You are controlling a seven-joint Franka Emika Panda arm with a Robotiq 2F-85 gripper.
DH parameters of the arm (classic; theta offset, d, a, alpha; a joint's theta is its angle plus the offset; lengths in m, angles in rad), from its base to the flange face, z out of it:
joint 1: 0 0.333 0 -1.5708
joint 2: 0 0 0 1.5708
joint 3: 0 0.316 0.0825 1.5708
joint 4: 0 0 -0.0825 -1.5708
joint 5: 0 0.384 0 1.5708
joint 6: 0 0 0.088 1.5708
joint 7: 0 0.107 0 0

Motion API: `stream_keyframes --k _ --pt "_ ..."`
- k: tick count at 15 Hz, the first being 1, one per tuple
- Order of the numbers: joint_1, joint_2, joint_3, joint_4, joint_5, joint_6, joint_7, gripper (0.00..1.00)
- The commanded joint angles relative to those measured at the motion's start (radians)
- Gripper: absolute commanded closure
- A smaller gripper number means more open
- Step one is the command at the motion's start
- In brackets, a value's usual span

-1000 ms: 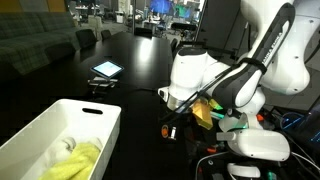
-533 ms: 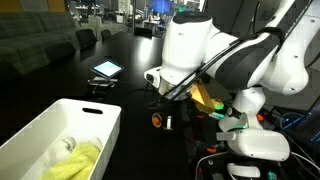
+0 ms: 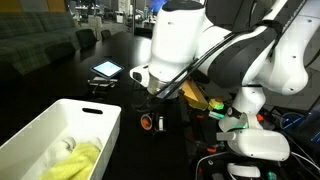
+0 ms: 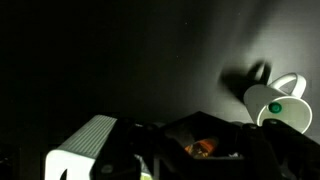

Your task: Pick up the marker pen and small tape from the table and put them in the white cup. Pick up the towels from the table and put them in the container.

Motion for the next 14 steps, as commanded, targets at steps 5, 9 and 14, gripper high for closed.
stream_keyframes --k 5,9,14 --pt "0.004 0.254 0.003 0.255 -0.046 0.038 -0.145 1.0" --pt "0.011 0.347 0.025 0.319 0.0 0.023 -0.308 1.0" --pt "0.034 0.419 0.059 0.33 -0.001 0.0 -0.43 1.0"
